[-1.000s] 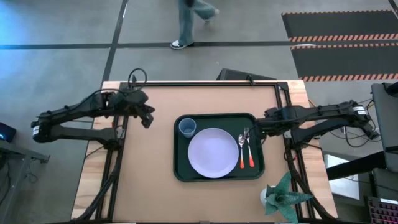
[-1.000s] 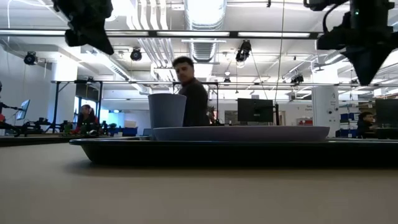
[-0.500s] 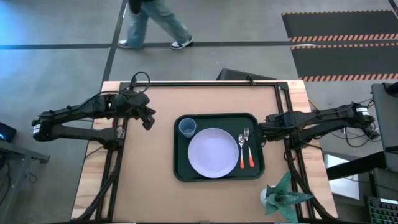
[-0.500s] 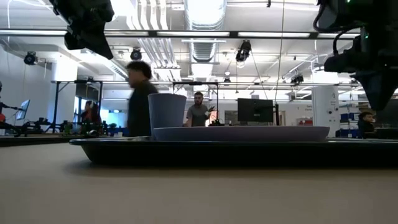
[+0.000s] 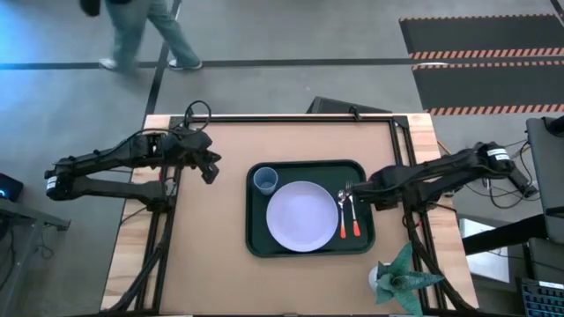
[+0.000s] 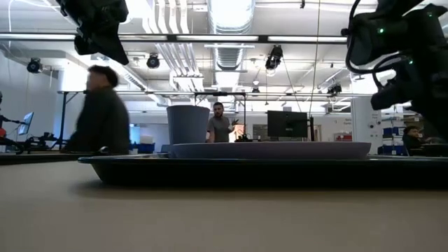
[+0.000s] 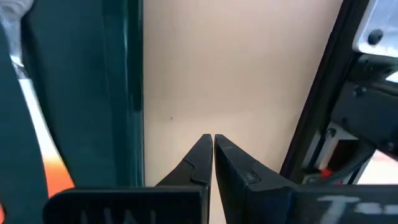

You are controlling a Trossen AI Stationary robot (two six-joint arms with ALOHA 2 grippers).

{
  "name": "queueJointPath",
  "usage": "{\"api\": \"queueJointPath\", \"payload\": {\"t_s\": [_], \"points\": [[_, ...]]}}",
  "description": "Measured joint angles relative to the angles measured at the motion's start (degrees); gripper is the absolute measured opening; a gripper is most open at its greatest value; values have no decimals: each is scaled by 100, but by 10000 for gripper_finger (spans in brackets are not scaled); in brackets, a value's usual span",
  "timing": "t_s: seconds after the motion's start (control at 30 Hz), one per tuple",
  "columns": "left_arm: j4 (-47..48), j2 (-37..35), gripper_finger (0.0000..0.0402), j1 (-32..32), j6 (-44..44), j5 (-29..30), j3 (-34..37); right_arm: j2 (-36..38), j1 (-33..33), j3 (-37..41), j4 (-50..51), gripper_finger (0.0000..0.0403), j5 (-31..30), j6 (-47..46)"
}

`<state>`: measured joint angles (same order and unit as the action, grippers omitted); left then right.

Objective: Pick and place plate/cup/fork/spoon on tray
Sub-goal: Move the black tray to the center of the table

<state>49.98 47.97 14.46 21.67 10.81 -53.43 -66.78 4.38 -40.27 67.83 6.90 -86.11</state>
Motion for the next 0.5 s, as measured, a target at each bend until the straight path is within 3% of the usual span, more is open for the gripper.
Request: {"api": "queueJointPath", "payload": {"t_s": [0.5], "points": [[2, -22, 0, 4, -278, -208, 4, -768, -2, 4, -945, 8, 181, -307]]}}
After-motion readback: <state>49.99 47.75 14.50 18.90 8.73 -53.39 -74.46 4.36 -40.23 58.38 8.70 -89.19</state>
